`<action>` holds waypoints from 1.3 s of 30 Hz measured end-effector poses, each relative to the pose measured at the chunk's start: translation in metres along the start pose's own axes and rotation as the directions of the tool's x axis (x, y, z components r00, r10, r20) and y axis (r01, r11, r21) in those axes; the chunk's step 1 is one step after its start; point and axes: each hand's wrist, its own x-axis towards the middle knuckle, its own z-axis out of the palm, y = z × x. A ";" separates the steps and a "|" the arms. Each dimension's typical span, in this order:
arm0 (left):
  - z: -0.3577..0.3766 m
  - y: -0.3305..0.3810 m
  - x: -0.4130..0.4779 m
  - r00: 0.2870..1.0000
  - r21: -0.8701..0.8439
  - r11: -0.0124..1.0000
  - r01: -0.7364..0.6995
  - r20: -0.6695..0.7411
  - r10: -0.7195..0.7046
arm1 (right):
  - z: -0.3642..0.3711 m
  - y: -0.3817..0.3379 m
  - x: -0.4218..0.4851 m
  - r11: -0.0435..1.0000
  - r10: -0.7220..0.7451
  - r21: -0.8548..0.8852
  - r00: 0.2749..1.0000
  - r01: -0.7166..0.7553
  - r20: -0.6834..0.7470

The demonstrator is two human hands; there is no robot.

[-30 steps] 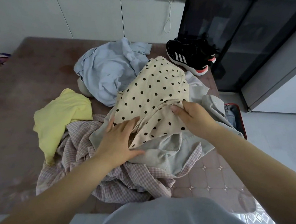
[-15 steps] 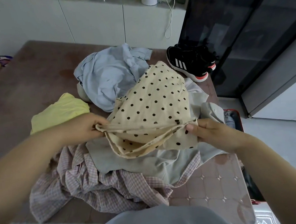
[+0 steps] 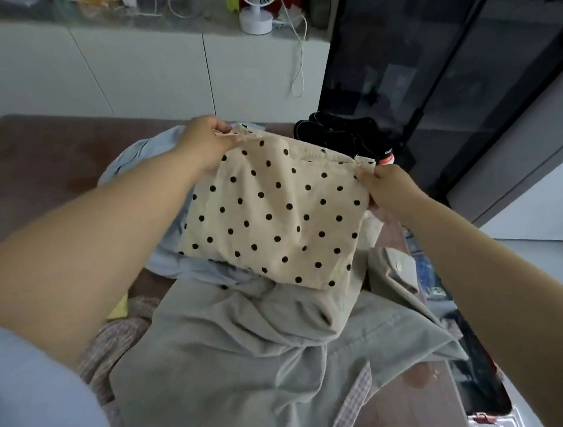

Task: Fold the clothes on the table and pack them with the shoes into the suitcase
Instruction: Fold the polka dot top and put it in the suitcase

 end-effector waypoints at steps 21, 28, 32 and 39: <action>0.012 -0.122 -0.100 0.802 0.611 0.523 -0.594 0.396 0.448 | 0.074 0.048 -0.069 0.975 0.167 0.140 0.985 -0.171 0.040; -0.003 -0.069 -0.114 0.657 0.628 0.348 -0.697 0.363 0.661 | 0.013 0.037 -0.093 0.992 0.070 0.122 0.970 -0.043 -0.233; -0.015 -0.038 -0.183 0.523 0.554 0.253 -0.793 0.409 0.748 | -0.026 0.059 -0.153 0.999 -0.036 0.011 0.969 0.040 -0.242; 0.053 -0.093 -0.304 0.471 0.411 0.237 -0.880 0.693 0.546 | -0.002 0.179 -0.243 0.964 0.123 -0.238 0.992 -0.119 0.002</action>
